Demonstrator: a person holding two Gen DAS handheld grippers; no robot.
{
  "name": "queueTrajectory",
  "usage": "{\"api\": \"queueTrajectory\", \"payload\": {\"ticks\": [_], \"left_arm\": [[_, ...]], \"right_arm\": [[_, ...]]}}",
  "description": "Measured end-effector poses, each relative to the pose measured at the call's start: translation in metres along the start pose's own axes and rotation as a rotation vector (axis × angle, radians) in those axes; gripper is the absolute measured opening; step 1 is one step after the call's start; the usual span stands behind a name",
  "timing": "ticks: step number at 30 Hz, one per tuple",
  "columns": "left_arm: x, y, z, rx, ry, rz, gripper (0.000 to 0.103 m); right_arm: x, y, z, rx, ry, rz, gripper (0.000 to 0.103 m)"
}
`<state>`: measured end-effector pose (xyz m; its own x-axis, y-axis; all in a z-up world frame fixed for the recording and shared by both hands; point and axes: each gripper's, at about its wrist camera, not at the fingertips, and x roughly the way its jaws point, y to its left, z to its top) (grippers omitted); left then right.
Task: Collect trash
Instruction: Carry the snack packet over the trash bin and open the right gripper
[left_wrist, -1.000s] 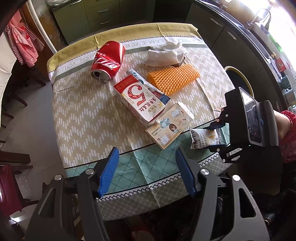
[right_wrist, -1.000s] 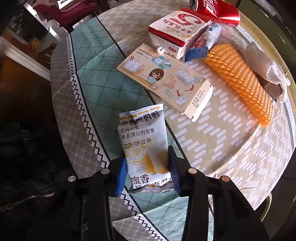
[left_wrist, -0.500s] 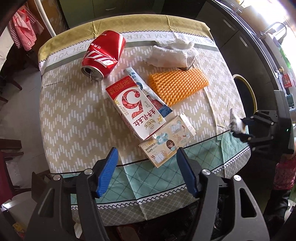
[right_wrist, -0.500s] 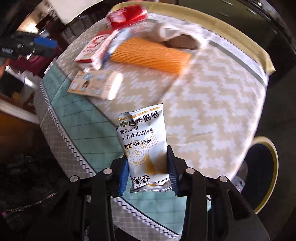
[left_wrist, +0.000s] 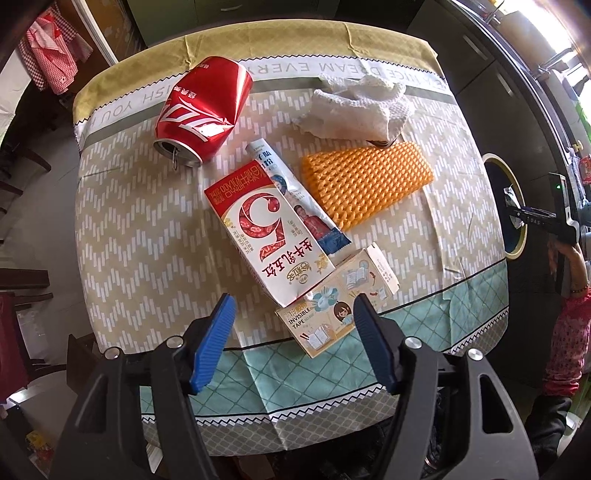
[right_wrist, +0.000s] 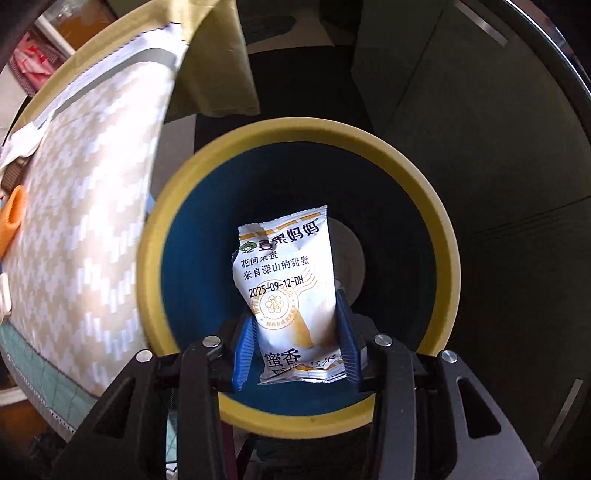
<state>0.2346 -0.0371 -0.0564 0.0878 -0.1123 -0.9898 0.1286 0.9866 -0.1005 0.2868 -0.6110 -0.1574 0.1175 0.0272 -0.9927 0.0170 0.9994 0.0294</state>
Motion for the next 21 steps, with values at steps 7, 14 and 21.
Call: {"api": "queueTrajectory", "payload": {"ticks": [7, 14, 21], "left_arm": [[0.011, 0.007, 0.009, -0.060, 0.032, -0.008, 0.068], [0.037, 0.025, 0.026, -0.254, 0.086, -0.045, 0.068], [0.060, 0.020, 0.046, -0.321, 0.086, 0.048, 0.068]], "right_arm": [[-0.005, -0.023, 0.000, 0.047, -0.044, 0.006, 0.062], [-0.020, 0.006, -0.021, -0.013, -0.087, 0.058, 0.067], [-0.022, 0.039, -0.043, -0.072, -0.094, 0.098, 0.067]]}}
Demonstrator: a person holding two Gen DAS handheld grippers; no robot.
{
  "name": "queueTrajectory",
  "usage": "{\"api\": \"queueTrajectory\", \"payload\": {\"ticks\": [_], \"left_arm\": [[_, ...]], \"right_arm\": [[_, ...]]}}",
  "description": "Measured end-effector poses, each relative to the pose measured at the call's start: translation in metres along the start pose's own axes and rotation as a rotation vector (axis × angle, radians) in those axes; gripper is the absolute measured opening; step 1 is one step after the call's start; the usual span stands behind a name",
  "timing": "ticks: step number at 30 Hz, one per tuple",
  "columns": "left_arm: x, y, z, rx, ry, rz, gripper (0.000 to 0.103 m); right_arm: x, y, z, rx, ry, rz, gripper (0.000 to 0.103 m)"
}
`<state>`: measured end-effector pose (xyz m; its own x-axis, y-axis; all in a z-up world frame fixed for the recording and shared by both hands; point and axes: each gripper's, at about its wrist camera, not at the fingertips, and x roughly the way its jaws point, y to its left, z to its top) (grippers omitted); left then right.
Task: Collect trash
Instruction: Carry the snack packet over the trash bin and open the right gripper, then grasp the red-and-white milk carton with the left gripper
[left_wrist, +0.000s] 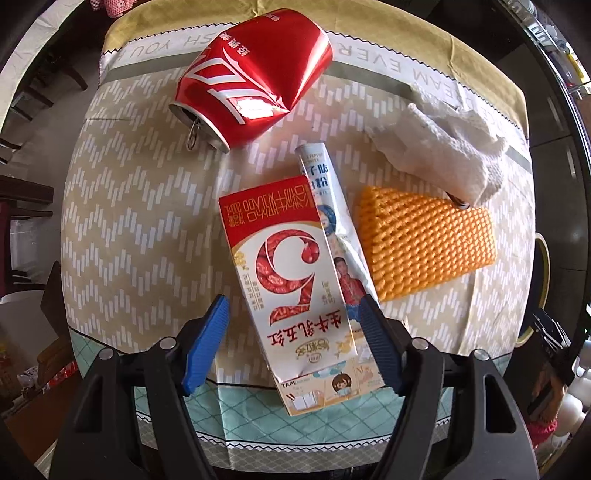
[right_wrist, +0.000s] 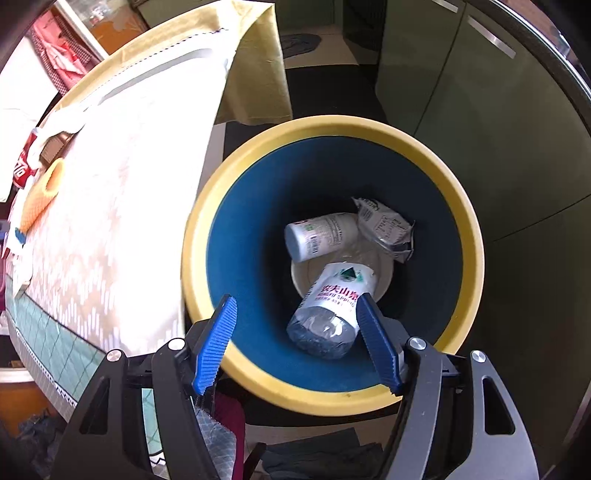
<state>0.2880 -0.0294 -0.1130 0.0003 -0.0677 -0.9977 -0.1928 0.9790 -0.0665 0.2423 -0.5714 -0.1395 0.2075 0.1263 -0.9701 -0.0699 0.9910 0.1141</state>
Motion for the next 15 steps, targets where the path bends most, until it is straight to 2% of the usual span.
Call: {"api": "queueTrajectory", "payload": {"ticks": [5, 9, 15], "left_arm": [[0.016, -0.008, 0.005, -0.012, 0.031, 0.048, 0.062], [0.023, -0.007, 0.007, -0.027, 0.037, 0.048, 0.056], [0.003, 0.005, -0.001, 0.020, -0.003, 0.028, 0.052]], "right_arm": [[-0.006, 0.009, -0.009, -0.028, -0.016, 0.028, 0.072], [-0.006, 0.016, -0.014, -0.049, -0.017, 0.041, 0.072], [-0.011, 0.027, -0.021, -0.072, -0.023, 0.058, 0.072]]}}
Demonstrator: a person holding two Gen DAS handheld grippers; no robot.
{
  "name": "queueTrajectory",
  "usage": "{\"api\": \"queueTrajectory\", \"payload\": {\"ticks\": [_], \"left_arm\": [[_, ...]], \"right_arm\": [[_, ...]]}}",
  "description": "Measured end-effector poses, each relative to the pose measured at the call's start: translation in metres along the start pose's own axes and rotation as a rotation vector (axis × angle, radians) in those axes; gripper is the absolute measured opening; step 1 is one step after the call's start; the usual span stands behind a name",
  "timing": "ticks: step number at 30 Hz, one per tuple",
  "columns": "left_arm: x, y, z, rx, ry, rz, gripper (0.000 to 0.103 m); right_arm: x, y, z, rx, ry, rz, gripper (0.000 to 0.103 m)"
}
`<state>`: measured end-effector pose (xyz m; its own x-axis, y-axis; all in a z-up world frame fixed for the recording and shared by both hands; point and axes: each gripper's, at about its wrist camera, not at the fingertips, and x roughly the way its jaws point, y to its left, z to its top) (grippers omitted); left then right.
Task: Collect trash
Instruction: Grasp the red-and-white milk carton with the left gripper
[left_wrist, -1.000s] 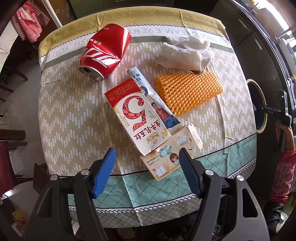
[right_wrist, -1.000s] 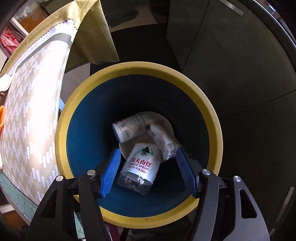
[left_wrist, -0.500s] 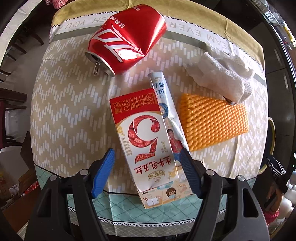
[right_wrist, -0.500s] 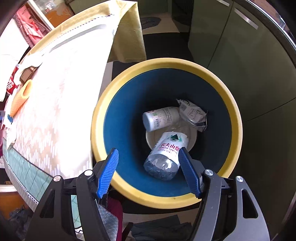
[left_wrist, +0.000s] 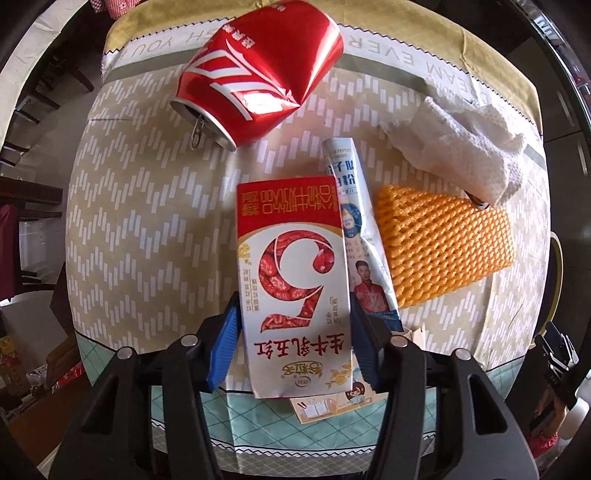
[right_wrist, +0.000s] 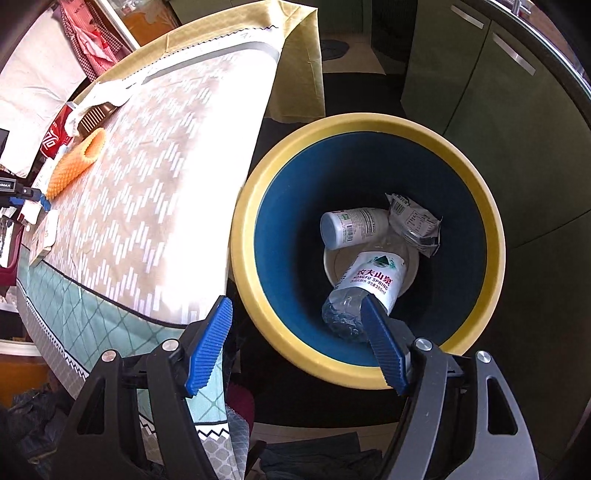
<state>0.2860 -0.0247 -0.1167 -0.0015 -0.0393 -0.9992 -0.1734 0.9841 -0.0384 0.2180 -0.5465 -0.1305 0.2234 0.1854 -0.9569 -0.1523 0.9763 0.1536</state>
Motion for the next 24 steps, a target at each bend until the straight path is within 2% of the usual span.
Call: {"api": "queueTrajectory", "payload": {"ticks": [6, 14, 24], "left_arm": [[-0.033, -0.005, -0.019, 0.088, -0.057, -0.015, 0.051], [-0.070, -0.034, -0.047, 0.210, -0.098, -0.028, 0.051], [-0.097, -0.113, -0.068, 0.401, -0.131, -0.071, 0.051]], "right_arm": [[-0.006, 0.003, -0.001, 0.006, -0.014, 0.003, 0.072], [-0.009, 0.005, -0.010, 0.011, -0.016, 0.016, 0.072], [-0.020, -0.007, -0.022, 0.038, -0.038, 0.019, 0.072]]}}
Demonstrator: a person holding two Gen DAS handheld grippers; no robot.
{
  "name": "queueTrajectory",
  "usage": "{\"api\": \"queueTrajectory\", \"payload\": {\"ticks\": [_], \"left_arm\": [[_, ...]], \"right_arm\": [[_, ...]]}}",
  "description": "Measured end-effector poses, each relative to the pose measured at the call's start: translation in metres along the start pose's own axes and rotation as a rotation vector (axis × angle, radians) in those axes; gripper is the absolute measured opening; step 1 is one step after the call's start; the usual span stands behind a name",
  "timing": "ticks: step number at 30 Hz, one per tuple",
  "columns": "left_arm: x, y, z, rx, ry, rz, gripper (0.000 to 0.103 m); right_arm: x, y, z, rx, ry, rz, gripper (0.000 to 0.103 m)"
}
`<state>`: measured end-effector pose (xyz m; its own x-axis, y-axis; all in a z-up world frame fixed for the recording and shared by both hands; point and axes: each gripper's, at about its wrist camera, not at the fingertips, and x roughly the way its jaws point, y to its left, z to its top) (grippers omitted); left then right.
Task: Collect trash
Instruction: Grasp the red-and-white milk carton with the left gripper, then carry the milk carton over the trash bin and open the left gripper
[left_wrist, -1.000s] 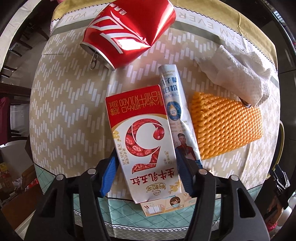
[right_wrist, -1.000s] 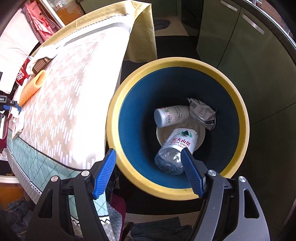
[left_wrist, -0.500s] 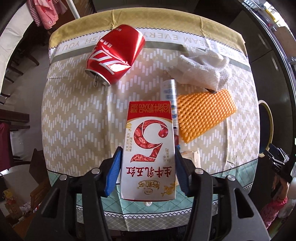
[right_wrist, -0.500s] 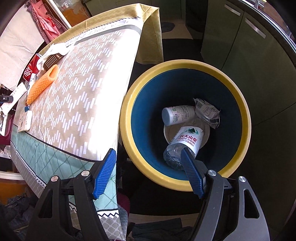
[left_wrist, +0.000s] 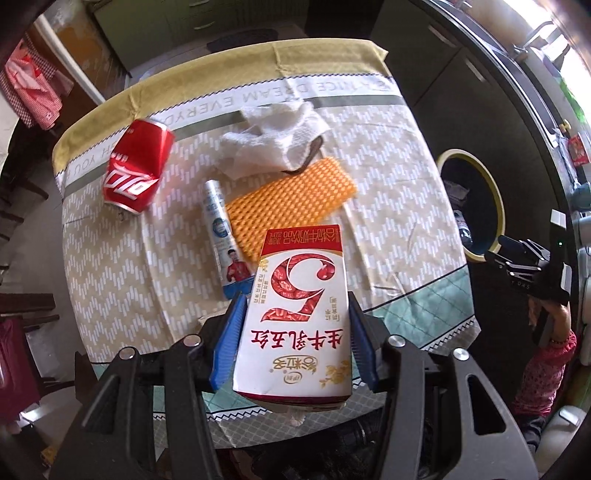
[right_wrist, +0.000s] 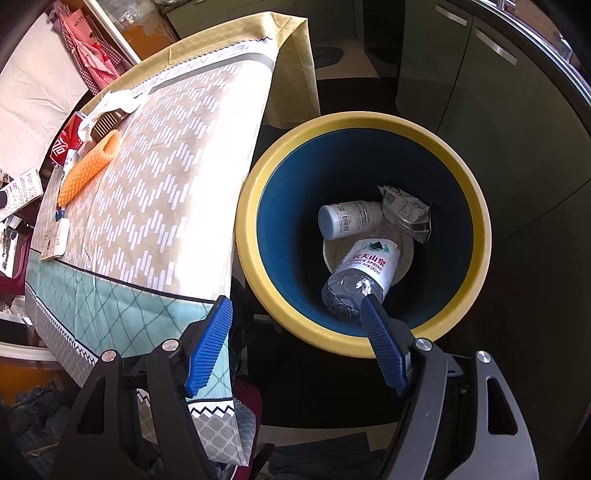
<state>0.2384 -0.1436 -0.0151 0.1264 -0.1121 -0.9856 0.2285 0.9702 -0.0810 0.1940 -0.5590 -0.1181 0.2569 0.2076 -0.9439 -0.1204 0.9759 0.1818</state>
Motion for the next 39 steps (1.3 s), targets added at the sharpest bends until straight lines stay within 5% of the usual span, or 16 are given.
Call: {"api": "queueTrajectory", "payload": {"ticks": [10, 17, 23, 30, 35, 39], "left_arm": [[0.000, -0.140, 0.047, 0.264, -0.041, -0.088, 0.051], [0.072, -0.251, 0.080, 0.400, 0.020, -0.142, 0.048], [0.135, -0.295, 0.106, 0.397, 0.064, -0.147, 0.052], [0.094, -0.260, 0.085, 0.408, 0.042, -0.190, 0.052], [0.041, -0.181, 0.051, 0.386, -0.008, -0.152, 0.056], [0.007, -0.102, 0.028, 0.276, -0.050, -0.084, 0.056]], "right_arm": [[-0.046, -0.024, -0.027, 0.050, -0.073, -0.023, 0.072], [-0.063, -0.051, -0.061, 0.122, -0.084, -0.042, 0.072], [-0.065, -0.074, -0.088, 0.181, -0.064, -0.057, 0.072], [-0.066, -0.074, -0.083, 0.170, -0.068, -0.043, 0.072], [-0.058, -0.038, -0.058, 0.081, -0.060, 0.007, 0.072], [-0.048, 0.013, -0.029, -0.036, -0.041, 0.046, 0.072]]}}
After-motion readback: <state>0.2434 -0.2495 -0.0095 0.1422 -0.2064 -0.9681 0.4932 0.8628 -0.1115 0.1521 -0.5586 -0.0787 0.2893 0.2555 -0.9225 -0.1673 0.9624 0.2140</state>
